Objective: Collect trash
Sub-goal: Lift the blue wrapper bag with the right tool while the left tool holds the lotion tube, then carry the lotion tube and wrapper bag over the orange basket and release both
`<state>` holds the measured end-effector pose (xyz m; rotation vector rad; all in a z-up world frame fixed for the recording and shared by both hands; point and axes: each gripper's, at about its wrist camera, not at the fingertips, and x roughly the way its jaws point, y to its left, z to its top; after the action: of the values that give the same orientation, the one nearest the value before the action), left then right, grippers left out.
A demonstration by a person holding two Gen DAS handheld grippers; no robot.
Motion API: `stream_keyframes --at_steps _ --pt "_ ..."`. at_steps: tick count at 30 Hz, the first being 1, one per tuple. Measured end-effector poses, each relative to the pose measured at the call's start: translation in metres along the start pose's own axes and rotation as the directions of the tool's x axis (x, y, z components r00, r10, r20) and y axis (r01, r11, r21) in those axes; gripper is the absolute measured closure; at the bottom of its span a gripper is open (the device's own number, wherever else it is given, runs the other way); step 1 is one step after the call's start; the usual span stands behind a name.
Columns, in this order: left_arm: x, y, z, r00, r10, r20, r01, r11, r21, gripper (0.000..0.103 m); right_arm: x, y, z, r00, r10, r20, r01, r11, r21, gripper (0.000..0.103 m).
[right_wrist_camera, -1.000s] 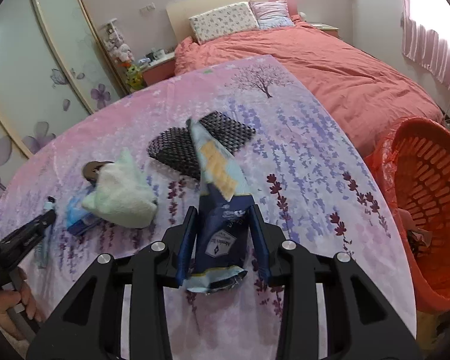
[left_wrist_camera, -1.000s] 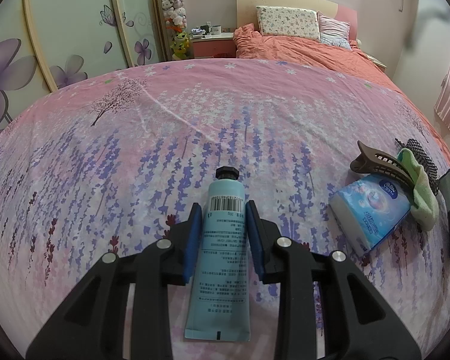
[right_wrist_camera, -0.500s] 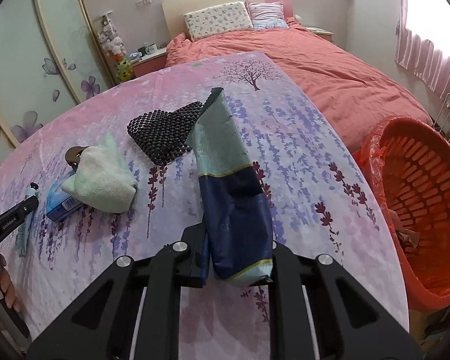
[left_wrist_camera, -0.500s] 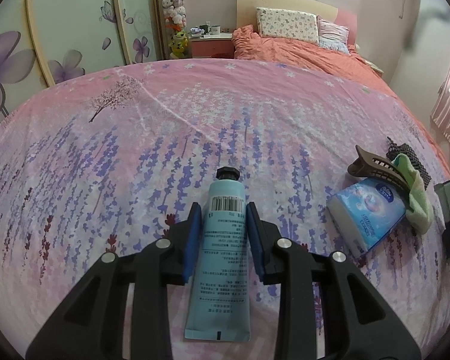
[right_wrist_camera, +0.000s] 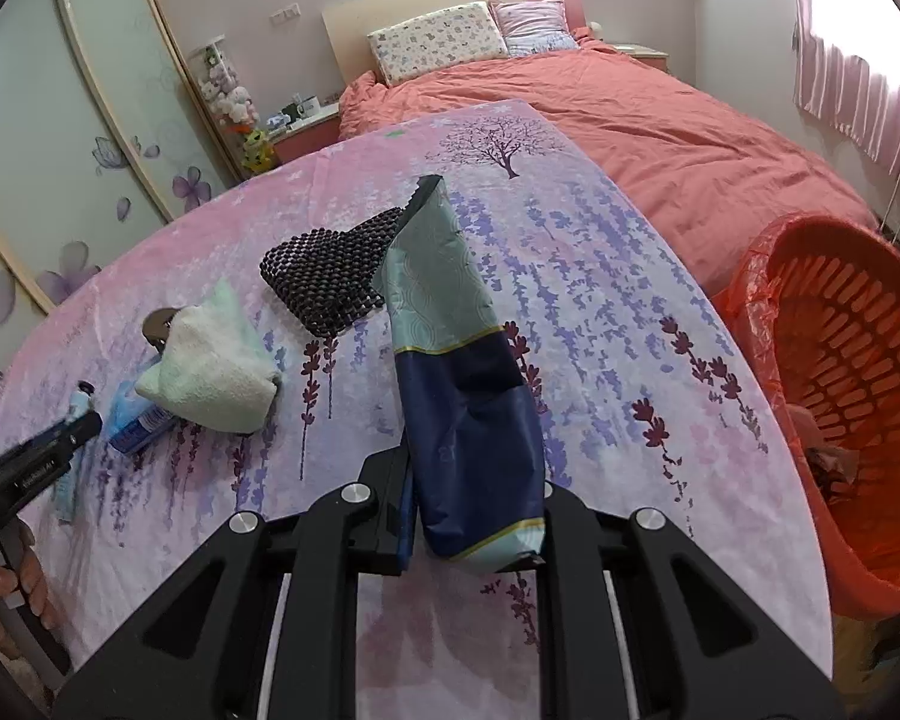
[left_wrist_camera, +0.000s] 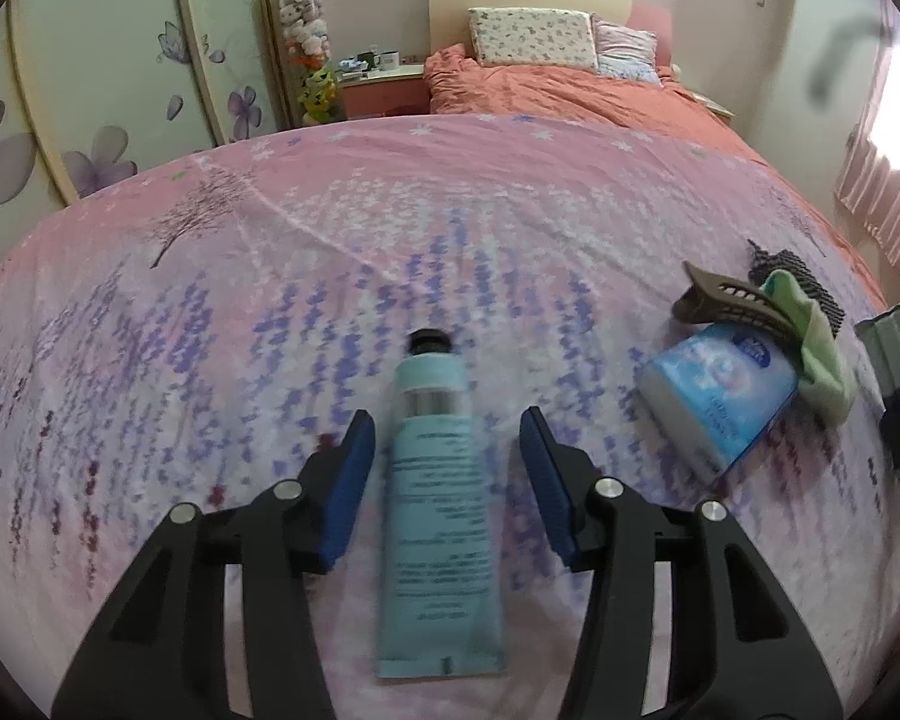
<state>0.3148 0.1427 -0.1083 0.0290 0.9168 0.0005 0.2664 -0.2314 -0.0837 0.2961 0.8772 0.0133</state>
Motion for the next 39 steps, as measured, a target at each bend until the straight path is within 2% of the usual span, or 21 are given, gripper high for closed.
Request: stream_keyframes --at_steps 2,10,13,16,23,29,39 --pt "-0.001 0.006 0.000 1.000 0.003 -0.003 -0.003 1.000 -0.012 0.059 0.000 -0.003 0.000 1.000 0.022 0.002 -0.022 1.000 0.018 0.088" --pt "0.000 -0.006 0.003 0.999 0.043 0.016 -0.044 0.998 0.047 0.066 -0.009 0.003 0.000 1.000 0.006 0.021 -0.006 1.000 -0.009 0.087" --pt "0.001 -0.009 0.004 0.999 0.039 0.019 -0.040 0.998 0.053 0.074 -0.009 0.001 0.003 1.000 0.007 0.024 -0.007 1.000 -0.008 0.085" --pt "0.001 -0.012 0.004 0.999 0.050 0.022 -0.051 0.997 0.057 0.075 -0.006 0.002 0.002 1.000 0.023 0.011 -0.023 1.000 -0.014 0.089" --pt "-0.007 -0.011 -0.001 1.000 0.003 0.028 -0.005 0.999 0.051 0.075 -0.026 -0.001 0.001 0.998 0.049 0.049 -0.049 0.999 -0.017 0.091" --pt "-0.032 -0.018 -0.003 0.997 -0.029 0.066 0.025 0.998 0.063 0.075 -0.048 -0.005 0.001 0.995 0.059 0.076 -0.057 0.998 -0.028 0.091" --pt "-0.092 -0.075 0.008 0.981 -0.134 0.140 0.116 0.984 0.133 0.075 -0.083 -0.026 0.002 0.991 0.048 0.121 -0.044 0.998 -0.033 0.091"
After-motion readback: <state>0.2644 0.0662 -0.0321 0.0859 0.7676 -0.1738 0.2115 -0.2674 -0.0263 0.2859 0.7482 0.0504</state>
